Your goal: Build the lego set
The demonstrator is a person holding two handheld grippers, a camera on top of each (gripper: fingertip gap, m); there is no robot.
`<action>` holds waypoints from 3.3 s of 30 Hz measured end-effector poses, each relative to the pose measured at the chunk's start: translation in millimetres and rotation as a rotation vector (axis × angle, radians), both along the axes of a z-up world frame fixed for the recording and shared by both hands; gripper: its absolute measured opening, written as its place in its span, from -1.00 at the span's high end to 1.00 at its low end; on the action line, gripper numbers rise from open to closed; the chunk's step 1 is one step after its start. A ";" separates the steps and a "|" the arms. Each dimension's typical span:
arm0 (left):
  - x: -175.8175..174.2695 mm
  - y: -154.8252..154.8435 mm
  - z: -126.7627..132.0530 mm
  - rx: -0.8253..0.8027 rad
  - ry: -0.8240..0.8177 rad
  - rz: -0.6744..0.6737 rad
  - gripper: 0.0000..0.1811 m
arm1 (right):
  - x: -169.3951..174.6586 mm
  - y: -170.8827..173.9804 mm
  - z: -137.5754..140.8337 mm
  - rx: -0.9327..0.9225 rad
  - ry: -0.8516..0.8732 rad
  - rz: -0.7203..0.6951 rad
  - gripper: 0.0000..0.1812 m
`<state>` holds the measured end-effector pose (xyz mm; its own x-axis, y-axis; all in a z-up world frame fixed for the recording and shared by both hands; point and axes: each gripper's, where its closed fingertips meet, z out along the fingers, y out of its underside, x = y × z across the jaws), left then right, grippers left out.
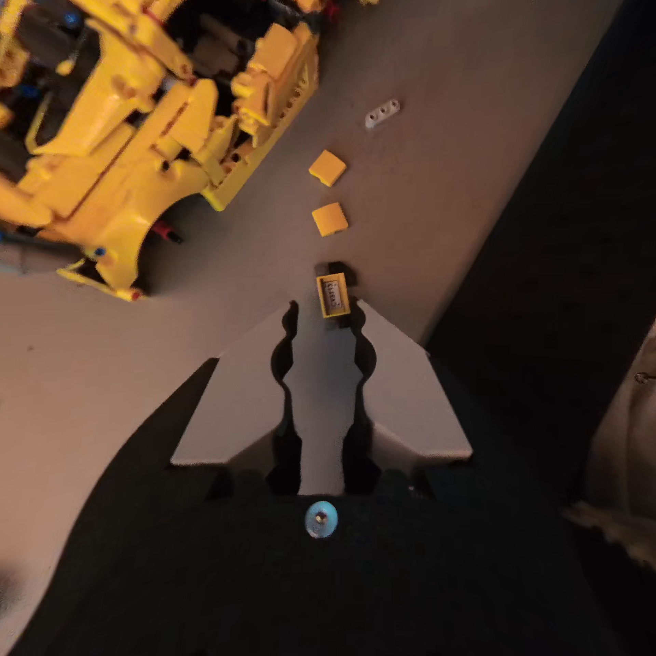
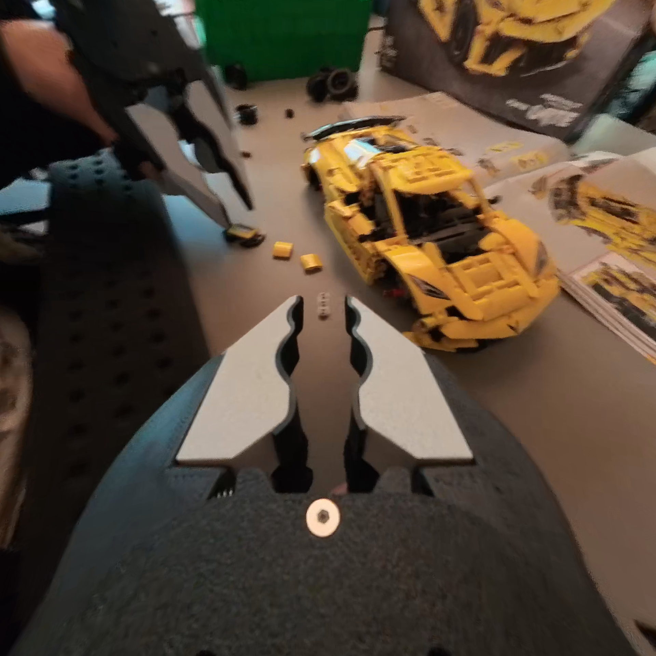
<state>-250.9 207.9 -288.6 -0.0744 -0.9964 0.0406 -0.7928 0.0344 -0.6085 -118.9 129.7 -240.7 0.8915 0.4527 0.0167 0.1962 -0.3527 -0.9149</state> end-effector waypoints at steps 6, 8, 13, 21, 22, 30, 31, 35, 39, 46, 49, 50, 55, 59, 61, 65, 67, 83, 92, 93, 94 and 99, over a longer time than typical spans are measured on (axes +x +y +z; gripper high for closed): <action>-52.6 56.2 40.9 0.000 -0.267 0.316 0.68 | 90.3 -16.8 29.9 0.094 -0.092 -0.366 0.75; -75.6 70.6 55.4 -0.010 -0.362 0.419 0.68 | 122.2 -36.8 32.3 0.070 -0.098 -0.484 0.74; -109.6 97.7 73.2 -0.040 -0.479 0.584 0.70 | 192.6 -101.1 34.2 0.053 -0.140 -0.804 0.75; -67.4 99.6 71.0 -0.121 -0.501 0.545 0.73 | 171.0 -112.7 -24.9 -0.209 -0.114 -0.647 0.73; -62.5 99.8 70.3 -0.101 -0.493 0.540 0.73 | 171.5 -112.9 -29.9 -0.226 -0.137 -0.640 0.73; -23.5 115.5 69.2 -0.015 -0.440 0.548 0.73 | 209.6 -111.1 -45.6 -0.248 -0.049 -0.697 0.73; -17.2 117.6 69.9 -0.024 -0.438 0.548 0.73 | 210.7 -109.3 -48.8 -0.257 -0.029 -0.688 0.73; 6.1 121.1 72.6 -0.028 -0.427 0.517 0.73 | 213.0 -108.0 -59.3 -0.315 -0.093 -0.660 0.79; 21.2 122.7 69.6 -0.008 -0.401 0.482 0.73 | 215.5 -107.4 -60.0 -0.320 -0.068 -0.656 0.84; 24.7 130.4 59.9 -0.039 -0.390 0.492 0.73 | 214.4 -101.4 -59.8 -0.321 -0.063 -0.602 0.77; 19.8 135.5 59.2 -0.068 -0.401 0.519 0.73 | 216.1 -98.0 -60.0 -0.320 -0.076 -0.603 0.81; 18.3 137.0 59.5 -0.075 -0.406 0.527 0.73 | 219.7 -98.6 -60.1 -0.318 -0.090 -0.620 0.90; 11.5 143.5 61.7 -0.072 -0.425 0.553 0.73 | 208.3 -94.6 -54.2 -0.315 -0.111 -0.563 0.91; 10.2 154.2 62.5 -0.052 -0.463 0.588 0.74 | 110.6 -54.9 -17.8 -0.244 -0.108 -0.215 0.91; 10.2 161.2 62.2 -0.066 -0.488 0.633 0.75 | 41.6 -30.2 -13.3 -0.231 -0.112 0.007 0.91; 10.6 164.7 51.2 -0.114 -0.495 0.692 0.76 | -51.6 0.0 -41.4 -0.274 -0.194 0.326 0.91; 9.8 163.3 48.3 -0.098 -0.486 0.685 0.76 | -73.8 3.7 -57.5 -0.305 -0.225 0.406 0.91; 13.4 159.6 38.9 -0.091 -0.464 0.639 0.75 | -17.6 1.4 -33.3 -0.238 -0.077 0.189 0.74; 15.4 155.9 35.9 -0.101 -0.452 0.624 0.75 | 148.6 -46.4 -42.6 -0.285 -0.112 -0.447 0.73; 15.4 156.0 35.4 -0.101 -0.450 0.625 0.75 | 154.8 -50.3 -47.2 -0.297 -0.162 -0.474 0.74; 15.3 156.4 35.4 -0.102 -0.450 0.626 0.75 | 162.5 -53.3 -49.8 -0.303 -0.212 -0.509 0.74; 15.0 156.6 35.3 -0.103 -0.450 0.629 0.75 | 196.9 -62.0 -43.0 -0.249 -0.242 -0.675 0.78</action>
<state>-235.8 364.5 -253.4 0.4721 -0.8497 0.2349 -0.3203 -0.4136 -0.8522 77.9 67.7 -283.7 0.9608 -0.1736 0.2161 0.0501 -0.6580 -0.7514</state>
